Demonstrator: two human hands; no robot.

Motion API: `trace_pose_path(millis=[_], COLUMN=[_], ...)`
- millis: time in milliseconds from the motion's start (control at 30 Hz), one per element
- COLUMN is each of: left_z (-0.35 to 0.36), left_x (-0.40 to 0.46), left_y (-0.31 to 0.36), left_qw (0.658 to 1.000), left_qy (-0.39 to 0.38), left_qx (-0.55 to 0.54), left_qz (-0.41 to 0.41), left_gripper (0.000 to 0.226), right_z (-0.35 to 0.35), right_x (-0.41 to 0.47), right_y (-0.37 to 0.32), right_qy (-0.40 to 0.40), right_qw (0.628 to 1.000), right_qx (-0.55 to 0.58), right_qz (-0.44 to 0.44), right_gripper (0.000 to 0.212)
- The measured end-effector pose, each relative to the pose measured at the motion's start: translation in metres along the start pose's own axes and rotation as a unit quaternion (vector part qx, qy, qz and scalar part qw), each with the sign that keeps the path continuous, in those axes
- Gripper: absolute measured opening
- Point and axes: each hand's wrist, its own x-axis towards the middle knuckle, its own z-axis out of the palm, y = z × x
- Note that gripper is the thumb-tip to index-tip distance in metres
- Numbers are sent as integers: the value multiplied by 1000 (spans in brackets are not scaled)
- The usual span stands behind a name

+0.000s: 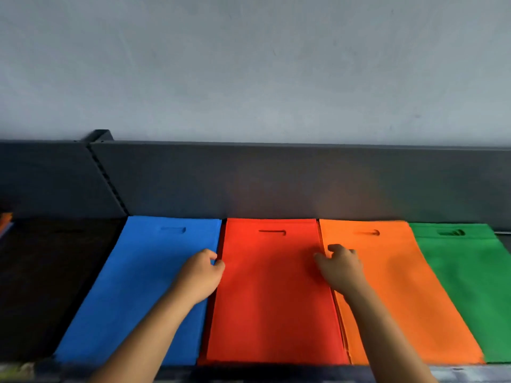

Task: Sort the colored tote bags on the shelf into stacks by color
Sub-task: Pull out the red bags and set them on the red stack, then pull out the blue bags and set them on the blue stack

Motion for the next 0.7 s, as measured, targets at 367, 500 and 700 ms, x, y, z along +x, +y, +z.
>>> trace_pose_path(millis=[367, 500, 700], left_z=[-58, -103, -174], left_x=[-56, -101, -191], left_y=[-65, -133, -239], left_qw=[988, 970, 918], left_qy=[110, 154, 279], left_qx=[-85, -137, -183], left_qz=[-74, -128, -216], left_gripper=[13, 12, 14], right_z=[65, 114, 190], right_x=[-37, -81, -186], right_y=[-111, -169, -271], right_qy=[-88, -196, -312], right_qw=[947, 922, 883], right_qx=[232, 228, 196], right_qz=[-204, -244, -291], right_gripper=[14, 18, 11])
